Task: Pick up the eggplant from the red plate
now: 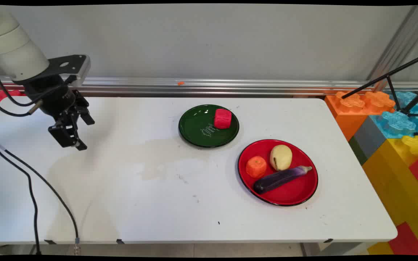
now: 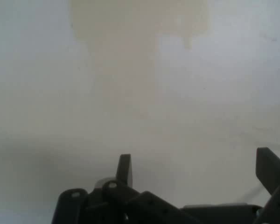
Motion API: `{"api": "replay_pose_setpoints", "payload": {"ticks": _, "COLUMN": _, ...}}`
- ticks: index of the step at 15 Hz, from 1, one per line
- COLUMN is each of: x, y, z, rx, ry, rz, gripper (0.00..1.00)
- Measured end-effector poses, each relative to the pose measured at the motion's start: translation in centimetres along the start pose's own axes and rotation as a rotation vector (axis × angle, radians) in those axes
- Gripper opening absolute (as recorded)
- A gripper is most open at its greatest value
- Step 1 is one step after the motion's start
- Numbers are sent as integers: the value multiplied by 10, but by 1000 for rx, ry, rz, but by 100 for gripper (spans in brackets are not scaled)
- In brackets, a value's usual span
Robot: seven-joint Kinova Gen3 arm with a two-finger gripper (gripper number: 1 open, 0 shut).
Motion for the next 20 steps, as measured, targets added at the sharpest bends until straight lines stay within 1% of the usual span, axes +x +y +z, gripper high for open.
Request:
{"api": "replay_pose_setpoints", "payload": {"ticks": 2, "x": 2, "y": 3, "z": 1, "rx": -13, "ry": 12, "rz": 3, "gripper": 100}}
{"api": "replay_pose_setpoints", "payload": {"ticks": 5, "x": 11, "y": 13, "z": 4, "rx": -32, "ry": 37, "rz": 0, "gripper": 100}}
{"api": "replay_pose_setpoints", "payload": {"ticks": 9, "x": 37, "y": 29, "z": 9, "rx": -43, "ry": 82, "rz": -24, "gripper": 100}}
{"api": "replay_pose_setpoints", "payload": {"ticks": 13, "x": 75, "y": 44, "z": 15, "rx": -38, "ry": 136, "rz": -74, "gripper": 100}}
{"api": "replay_pose_setpoints", "payload": {"ticks": 15, "x": 94, "y": 51, "z": 18, "rx": -36, "ry": 160, "rz": -112, "gripper": 100}}
{"api": "replay_pose_setpoints", "payload": {"ticks": 17, "x": 117, "y": 58, "z": 21, "rx": -38, "ry": 187, "rz": -155, "gripper": 100}}
{"api": "replay_pose_setpoints", "payload": {"ticks": 20, "x": 145, "y": 67, "z": 24, "rx": -43, "ry": 215, "rz": -198, "gripper": 100}}
